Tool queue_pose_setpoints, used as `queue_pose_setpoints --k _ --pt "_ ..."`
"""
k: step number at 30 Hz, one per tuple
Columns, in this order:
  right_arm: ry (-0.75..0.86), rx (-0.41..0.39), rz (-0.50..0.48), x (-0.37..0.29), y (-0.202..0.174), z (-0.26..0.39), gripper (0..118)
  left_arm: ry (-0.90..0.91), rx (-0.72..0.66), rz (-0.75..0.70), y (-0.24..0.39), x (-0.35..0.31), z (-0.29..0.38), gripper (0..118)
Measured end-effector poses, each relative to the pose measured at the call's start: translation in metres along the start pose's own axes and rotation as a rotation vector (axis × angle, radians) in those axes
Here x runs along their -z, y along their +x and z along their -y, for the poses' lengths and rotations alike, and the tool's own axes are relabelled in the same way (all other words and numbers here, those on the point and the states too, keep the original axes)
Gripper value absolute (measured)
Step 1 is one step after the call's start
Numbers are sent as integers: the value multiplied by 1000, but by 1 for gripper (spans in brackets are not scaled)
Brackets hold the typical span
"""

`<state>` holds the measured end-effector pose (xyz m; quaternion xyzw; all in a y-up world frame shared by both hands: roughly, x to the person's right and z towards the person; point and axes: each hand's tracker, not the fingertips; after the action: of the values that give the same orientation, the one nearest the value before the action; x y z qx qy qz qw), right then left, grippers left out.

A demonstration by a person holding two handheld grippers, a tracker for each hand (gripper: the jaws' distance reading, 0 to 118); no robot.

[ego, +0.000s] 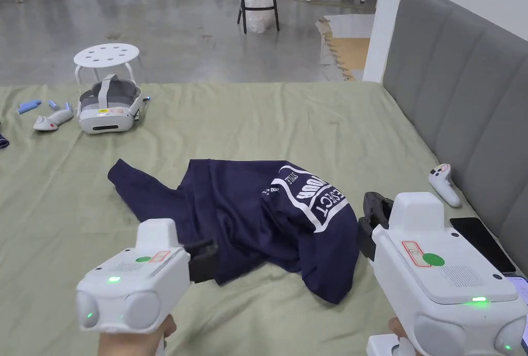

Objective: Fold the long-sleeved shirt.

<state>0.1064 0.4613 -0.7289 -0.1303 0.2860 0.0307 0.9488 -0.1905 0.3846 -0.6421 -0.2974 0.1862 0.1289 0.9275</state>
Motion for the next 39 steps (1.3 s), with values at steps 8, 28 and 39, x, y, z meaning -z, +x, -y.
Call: queue_pose_setpoints --k 8,28,39 --pt "-88 -11 48 12 13 19 0 -328 46 -63 27 134 34 72" --pt "-623 -15 1 152 25 116 11 -53 -32 -75 -36 1 -1 9" --pt "-113 -24 -91 144 50 -181 10 273 -52 -75 -67 -66 -223 9"
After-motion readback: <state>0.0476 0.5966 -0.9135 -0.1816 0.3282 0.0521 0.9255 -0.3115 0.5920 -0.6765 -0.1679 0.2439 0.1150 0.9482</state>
